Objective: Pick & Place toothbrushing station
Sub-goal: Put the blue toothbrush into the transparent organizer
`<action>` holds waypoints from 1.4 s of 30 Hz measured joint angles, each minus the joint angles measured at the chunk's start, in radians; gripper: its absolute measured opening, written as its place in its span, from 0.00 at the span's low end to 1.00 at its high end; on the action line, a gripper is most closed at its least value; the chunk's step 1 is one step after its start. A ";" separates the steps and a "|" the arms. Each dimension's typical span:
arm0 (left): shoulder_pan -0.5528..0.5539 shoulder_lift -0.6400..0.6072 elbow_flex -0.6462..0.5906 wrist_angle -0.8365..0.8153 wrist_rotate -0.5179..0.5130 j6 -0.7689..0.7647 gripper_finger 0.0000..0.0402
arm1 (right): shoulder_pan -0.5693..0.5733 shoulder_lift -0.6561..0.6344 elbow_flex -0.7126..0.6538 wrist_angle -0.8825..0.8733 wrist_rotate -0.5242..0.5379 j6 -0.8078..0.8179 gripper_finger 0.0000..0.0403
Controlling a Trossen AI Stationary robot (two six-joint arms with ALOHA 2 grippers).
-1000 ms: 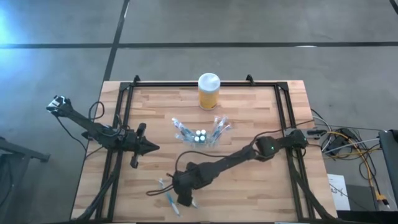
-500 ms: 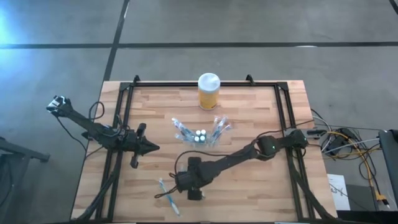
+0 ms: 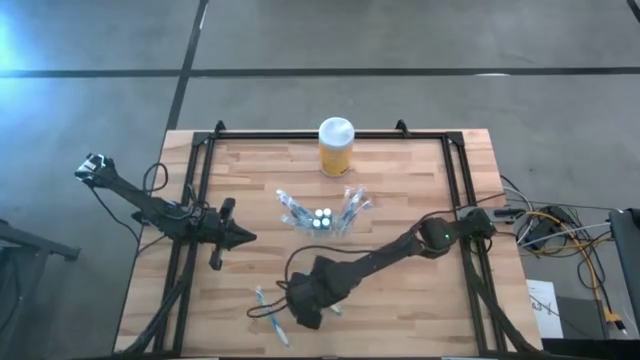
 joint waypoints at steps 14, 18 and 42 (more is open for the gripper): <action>0.000 -0.001 0.005 0.000 0.003 -0.005 0.03 | -0.020 0.061 0.000 0.014 -0.007 0.042 0.51; 0.000 -0.001 0.005 0.000 0.004 -0.005 0.03 | -0.024 0.071 -0.004 0.014 0.005 -0.003 0.43; 0.000 -0.002 0.005 0.000 0.003 -0.007 0.03 | 0.009 -0.028 0.139 0.033 0.201 -0.318 0.02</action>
